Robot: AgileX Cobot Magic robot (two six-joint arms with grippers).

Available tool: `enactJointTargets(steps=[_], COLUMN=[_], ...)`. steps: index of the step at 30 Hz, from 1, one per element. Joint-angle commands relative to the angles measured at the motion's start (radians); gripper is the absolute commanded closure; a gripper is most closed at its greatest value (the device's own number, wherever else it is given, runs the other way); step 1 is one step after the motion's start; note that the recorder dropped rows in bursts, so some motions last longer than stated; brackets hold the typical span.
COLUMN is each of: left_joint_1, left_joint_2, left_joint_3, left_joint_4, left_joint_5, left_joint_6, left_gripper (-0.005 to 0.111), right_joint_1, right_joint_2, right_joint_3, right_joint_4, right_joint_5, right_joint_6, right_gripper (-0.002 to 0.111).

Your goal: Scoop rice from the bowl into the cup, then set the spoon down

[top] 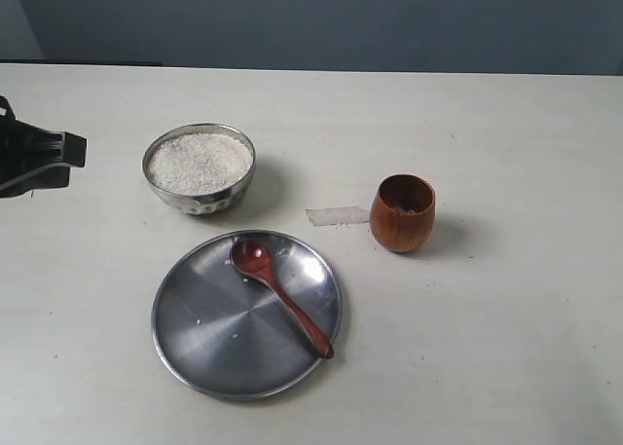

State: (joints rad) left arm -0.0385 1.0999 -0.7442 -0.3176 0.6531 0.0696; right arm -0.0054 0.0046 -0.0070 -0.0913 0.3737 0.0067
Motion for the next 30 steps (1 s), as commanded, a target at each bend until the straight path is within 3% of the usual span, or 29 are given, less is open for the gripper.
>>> enactJointTargets(steps=[1, 30], left_joint_1=[-0.003, -0.003], left_joint_2=[0.000, -0.033], left_joint_3=[-0.006, -0.006], left_joint_4=[0.001, 0.001], left_joint_5=[-0.005, -0.005], left_joint_6=[0.001, 0.001], left_gripper=[0.106, 0.106], right_joint_1=[-0.006, -0.006], right_joint_2=[-0.005, -0.005], right_joint_3=[0.007, 0.007], right_joint_4=[-0.004, -0.004], right_joint_5=[-0.007, -0.010], right_joint_6=[-0.007, -0.007], right_gripper=[0.108, 0.108])
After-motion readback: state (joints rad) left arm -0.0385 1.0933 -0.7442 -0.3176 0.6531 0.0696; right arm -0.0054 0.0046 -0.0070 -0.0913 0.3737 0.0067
